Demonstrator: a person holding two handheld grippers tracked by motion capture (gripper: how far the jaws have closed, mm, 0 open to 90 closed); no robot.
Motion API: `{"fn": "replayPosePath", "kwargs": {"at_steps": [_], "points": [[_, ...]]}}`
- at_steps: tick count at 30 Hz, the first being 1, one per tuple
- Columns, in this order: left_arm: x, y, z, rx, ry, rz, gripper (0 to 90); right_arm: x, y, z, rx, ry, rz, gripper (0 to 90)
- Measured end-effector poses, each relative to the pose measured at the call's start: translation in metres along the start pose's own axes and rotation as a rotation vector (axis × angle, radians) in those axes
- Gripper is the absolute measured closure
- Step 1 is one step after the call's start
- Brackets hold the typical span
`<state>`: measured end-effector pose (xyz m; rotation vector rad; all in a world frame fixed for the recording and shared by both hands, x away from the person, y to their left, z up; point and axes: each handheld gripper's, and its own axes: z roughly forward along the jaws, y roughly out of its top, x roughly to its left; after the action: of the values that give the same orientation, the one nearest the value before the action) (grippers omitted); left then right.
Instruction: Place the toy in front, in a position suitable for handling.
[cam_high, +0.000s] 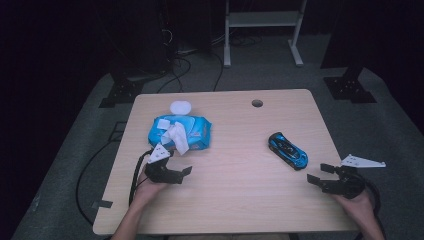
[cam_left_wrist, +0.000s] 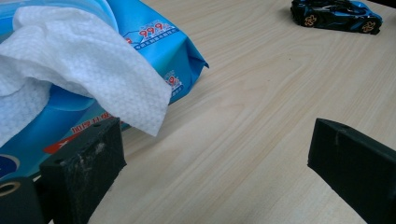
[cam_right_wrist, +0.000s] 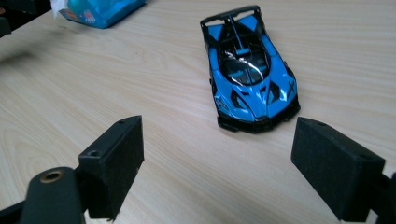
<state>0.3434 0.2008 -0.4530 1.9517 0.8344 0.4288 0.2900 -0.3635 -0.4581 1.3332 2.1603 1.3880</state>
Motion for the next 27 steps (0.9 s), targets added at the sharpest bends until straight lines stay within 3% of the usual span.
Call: {"fn": "replayPosePath", "kwargs": {"at_steps": [9,11,19,23,27], "points": [[-0.002,0.000,-0.001,0.002,0.003,0.003,3.0,-0.001,0.014,0.008,0.000,-0.009,-0.015,15.4],[-0.002,0.000,-0.002,0.012,0.010,0.014,3.0,-0.001,0.021,0.010,0.010,-0.014,-0.024,15.1],[0.000,0.000,-0.004,-0.003,0.004,-0.005,3.0,-0.001,0.049,0.022,0.004,-0.038,-0.048,14.9],[0.001,0.000,-0.004,-0.004,0.006,-0.005,3.0,-0.003,0.067,0.039,0.032,-0.052,-0.063,14.2],[0.001,0.000,-0.004,-0.001,0.006,-0.007,3.0,-0.004,0.087,0.066,0.110,-0.060,-0.098,13.7]]}}
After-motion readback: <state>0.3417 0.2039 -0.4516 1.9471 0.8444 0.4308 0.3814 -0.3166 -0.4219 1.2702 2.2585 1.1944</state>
